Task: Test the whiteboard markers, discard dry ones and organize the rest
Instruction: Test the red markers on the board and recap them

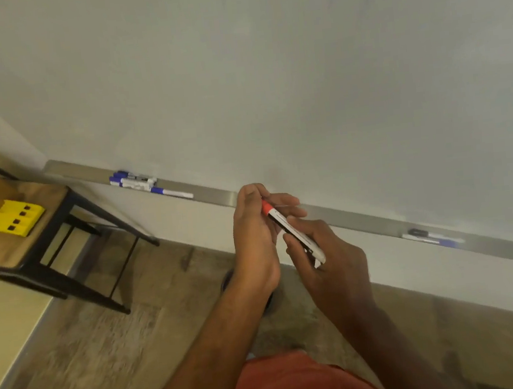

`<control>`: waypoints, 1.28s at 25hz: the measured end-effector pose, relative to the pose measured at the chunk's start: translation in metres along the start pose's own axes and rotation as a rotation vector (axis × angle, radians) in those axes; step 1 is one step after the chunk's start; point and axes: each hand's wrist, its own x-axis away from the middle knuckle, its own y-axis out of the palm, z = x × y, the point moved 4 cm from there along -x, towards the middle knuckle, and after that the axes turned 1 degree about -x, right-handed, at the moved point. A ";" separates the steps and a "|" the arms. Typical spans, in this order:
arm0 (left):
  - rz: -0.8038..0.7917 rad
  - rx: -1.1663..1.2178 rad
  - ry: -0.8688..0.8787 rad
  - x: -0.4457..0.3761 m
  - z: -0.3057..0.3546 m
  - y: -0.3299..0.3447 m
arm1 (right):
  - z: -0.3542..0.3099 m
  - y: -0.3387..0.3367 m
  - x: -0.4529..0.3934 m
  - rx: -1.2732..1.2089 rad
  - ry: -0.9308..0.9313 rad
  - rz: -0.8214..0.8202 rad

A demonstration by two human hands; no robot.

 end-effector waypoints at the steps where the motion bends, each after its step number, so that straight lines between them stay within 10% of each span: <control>1: 0.044 -0.003 0.002 0.003 -0.007 -0.001 | 0.001 0.000 0.004 -0.004 0.006 -0.027; 12: 0.242 -0.059 0.033 0.020 -0.062 -0.046 | 0.019 0.034 0.047 -0.361 0.204 -0.279; 23: 0.394 -0.614 -0.284 -0.038 -0.164 -0.174 | 0.093 0.132 0.075 -0.365 0.633 -0.577; 32: -0.123 -1.502 -0.524 -0.054 -0.232 -0.263 | 0.193 0.258 0.145 0.029 0.812 -0.756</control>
